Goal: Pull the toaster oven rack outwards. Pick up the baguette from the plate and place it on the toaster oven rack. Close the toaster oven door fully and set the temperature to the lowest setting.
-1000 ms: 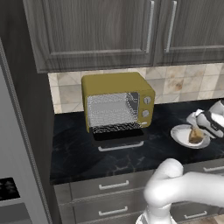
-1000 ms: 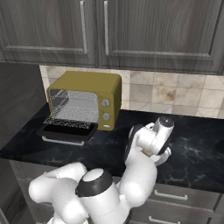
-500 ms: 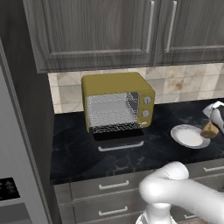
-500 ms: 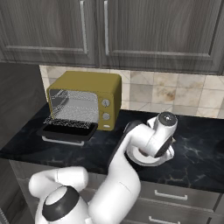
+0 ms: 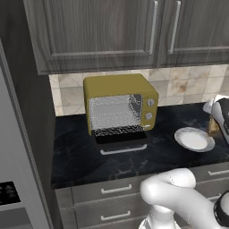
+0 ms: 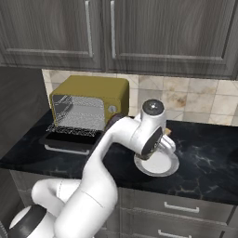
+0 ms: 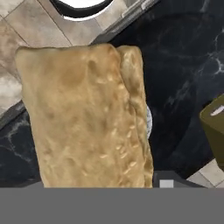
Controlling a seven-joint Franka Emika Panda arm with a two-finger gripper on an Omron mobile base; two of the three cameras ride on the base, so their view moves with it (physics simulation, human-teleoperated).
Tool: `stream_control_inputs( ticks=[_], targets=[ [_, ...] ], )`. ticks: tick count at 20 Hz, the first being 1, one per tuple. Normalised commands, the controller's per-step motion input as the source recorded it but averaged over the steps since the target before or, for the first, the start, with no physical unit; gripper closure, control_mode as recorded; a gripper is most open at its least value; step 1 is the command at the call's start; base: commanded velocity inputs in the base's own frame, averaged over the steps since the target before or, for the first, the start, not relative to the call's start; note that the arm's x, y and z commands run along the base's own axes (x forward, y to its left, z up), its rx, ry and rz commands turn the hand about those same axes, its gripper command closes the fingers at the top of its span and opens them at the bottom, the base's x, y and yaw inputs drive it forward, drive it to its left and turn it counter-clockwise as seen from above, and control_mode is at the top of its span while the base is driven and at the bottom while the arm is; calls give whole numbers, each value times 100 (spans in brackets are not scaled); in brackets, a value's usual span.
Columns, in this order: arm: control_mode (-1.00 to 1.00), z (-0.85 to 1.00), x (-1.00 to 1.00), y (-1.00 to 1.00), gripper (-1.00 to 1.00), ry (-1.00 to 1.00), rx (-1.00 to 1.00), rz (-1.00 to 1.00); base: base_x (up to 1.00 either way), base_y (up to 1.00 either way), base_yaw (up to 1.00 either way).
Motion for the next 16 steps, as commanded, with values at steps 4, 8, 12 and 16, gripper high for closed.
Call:
stream_control_inputs(
  ticks=[4,8,12,16],
  targets=[
    [-100,66,-35,49,100,0,-22,49,0,0,0],
    [-100,40,-16,62,100,-16,-15,47,0,0,0],
    [-100,22,-2,68,100,-15,-19,52,0,0,0],
    [-100,22,0,76,100,-12,-29,56,0,0,0]
  ],
)
